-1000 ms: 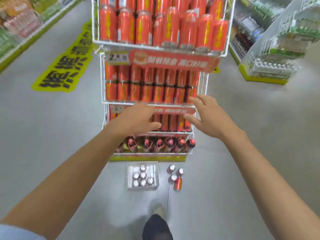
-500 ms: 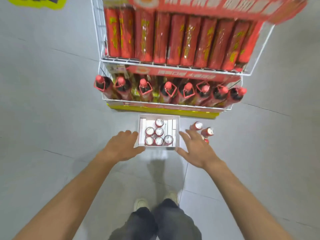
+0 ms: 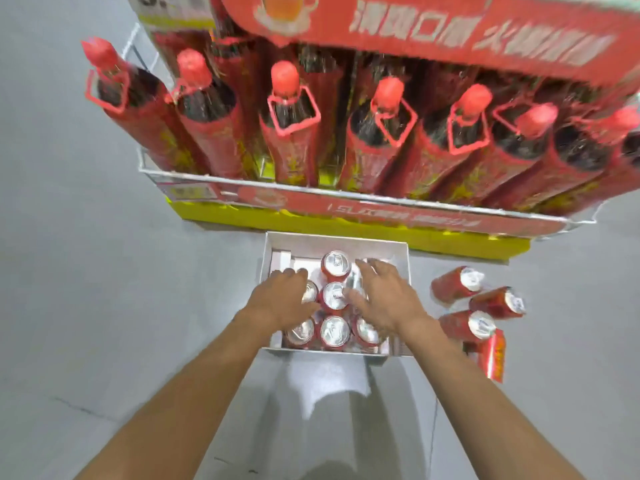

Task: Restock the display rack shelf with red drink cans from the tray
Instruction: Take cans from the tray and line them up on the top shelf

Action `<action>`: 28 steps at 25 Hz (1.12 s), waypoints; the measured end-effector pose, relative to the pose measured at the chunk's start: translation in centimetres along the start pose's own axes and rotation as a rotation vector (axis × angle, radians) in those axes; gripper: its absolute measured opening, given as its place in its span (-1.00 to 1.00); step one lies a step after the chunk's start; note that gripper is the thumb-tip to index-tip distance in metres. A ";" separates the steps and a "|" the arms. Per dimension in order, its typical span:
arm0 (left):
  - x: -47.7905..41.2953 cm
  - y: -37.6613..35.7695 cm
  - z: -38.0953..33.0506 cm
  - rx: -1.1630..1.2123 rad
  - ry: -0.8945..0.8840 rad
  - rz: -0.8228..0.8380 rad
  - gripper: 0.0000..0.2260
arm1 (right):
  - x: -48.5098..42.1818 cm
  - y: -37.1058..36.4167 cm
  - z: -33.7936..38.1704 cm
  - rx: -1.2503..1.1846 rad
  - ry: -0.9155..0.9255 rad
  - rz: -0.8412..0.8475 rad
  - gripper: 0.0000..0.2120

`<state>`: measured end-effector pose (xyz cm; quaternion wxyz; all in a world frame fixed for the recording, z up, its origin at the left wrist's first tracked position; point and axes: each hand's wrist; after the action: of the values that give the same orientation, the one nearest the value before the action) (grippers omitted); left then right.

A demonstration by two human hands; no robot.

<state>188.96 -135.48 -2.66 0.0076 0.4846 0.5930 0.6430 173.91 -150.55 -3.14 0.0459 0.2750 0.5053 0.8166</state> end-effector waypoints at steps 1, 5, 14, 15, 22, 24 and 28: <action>-1.3 -1.4 0.3 -0.002 0.001 -0.009 -0.48 | -1.1 -1.2 -0.5 0.001 -0.004 -0.020 -0.33; -4.1 -4.3 1.2 0.044 -0.028 -0.083 -0.58 | -4.2 -4.0 -1.2 -0.101 0.000 -0.119 -0.32; -5.5 -4.6 0.0 0.418 0.053 -0.410 -0.65 | -7.6 -4.7 -1.1 -0.241 -0.023 -0.373 -0.51; -5.3 -4.7 -0.2 0.446 0.043 -0.412 -0.64 | -7.4 -4.8 -1.2 -0.248 -0.016 -0.377 -0.53; 1.1 4.8 -0.8 0.661 -0.036 -0.362 -0.74 | -0.6 5.5 1.1 -0.325 0.060 -0.470 -0.59; 6.2 12.0 -1.9 0.702 -0.132 -0.375 -0.74 | 3.2 13.1 3.6 -0.382 0.123 -0.559 -0.60; 19.8 29.0 -5.1 0.815 -0.284 -0.373 -0.76 | 13.4 31.6 10.4 -0.575 0.201 -0.679 -0.74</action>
<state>191.63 -136.38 32.75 0.0130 0.4164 0.8671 0.2730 174.17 -152.86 32.64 0.3361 -0.0107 0.3218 0.8851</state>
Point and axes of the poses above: each hand's wrist, its own x-axis away from the middle knuckle, its own y-axis out of the back of the hand, z = x × y, and after that the axes turned 11 degrees about y, right-handed
